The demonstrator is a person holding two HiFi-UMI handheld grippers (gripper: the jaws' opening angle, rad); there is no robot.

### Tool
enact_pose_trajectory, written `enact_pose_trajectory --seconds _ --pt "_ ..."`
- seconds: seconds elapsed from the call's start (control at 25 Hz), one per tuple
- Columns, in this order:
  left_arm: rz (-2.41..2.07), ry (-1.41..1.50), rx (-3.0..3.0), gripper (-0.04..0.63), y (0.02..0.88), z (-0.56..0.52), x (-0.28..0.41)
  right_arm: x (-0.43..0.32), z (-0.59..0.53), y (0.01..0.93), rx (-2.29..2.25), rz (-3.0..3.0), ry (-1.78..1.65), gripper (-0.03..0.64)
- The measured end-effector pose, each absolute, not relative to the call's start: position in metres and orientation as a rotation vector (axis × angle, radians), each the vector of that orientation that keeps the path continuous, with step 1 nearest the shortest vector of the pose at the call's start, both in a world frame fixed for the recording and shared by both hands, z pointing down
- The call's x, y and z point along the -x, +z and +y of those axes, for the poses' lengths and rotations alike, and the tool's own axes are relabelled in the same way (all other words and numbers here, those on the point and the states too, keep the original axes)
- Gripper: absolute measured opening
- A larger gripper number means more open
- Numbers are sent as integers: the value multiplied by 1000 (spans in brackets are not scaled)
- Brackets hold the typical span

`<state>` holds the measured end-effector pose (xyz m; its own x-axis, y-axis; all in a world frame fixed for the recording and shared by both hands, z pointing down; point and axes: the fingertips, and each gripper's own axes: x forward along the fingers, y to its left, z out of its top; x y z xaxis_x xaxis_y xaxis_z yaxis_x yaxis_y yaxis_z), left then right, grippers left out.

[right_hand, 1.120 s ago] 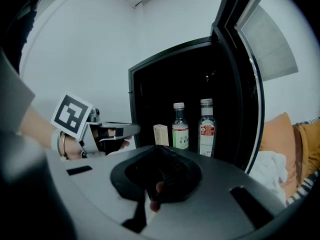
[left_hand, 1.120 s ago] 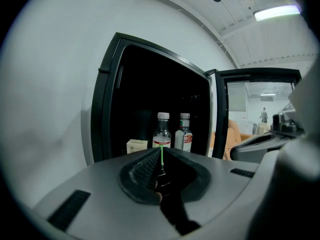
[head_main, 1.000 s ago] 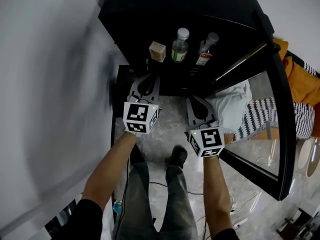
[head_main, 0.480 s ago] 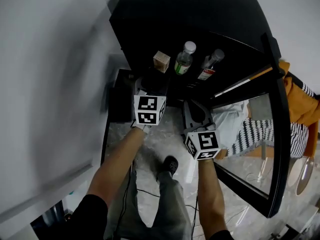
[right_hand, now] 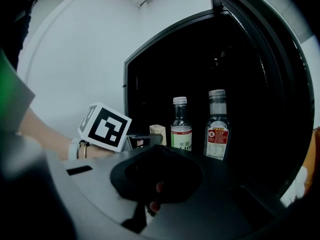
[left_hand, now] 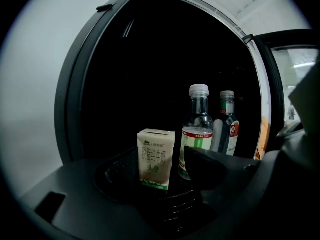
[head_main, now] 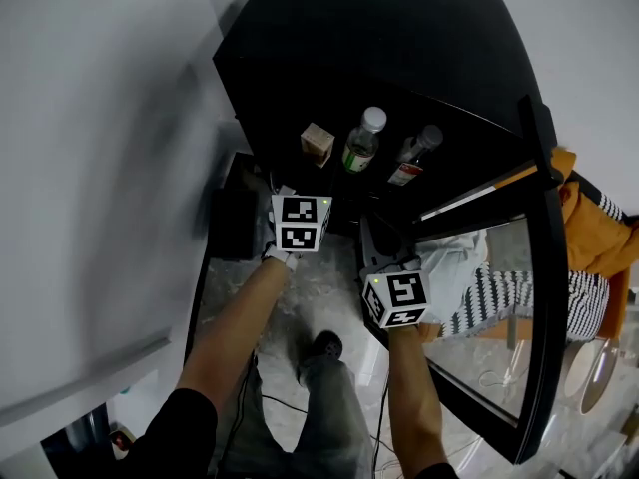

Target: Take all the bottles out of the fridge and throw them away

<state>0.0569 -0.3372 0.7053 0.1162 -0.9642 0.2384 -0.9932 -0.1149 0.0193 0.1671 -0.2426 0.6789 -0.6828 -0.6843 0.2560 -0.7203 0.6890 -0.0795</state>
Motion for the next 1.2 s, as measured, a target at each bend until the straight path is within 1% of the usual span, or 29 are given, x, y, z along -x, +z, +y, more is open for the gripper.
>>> enact_pose_trajectory --seconds 0.28,0.76,1.0,1.2 --pt "-1998 282 -2209 293 710 -352 -60 -165 -252 683 -1112 -2715 239 2" --pt "-2073 304 -2124 291 724 -371 -53 -162 -266 690 -1086 -2730 217 2" --pt "-2099 316 -2128 218 724 -372 -49 -162 -272 693 -1083 -2730 226 2" --pt "-2101 314 -2142 215 724 -372 -49 -165 -277 697 -1106 -2722 252 2"
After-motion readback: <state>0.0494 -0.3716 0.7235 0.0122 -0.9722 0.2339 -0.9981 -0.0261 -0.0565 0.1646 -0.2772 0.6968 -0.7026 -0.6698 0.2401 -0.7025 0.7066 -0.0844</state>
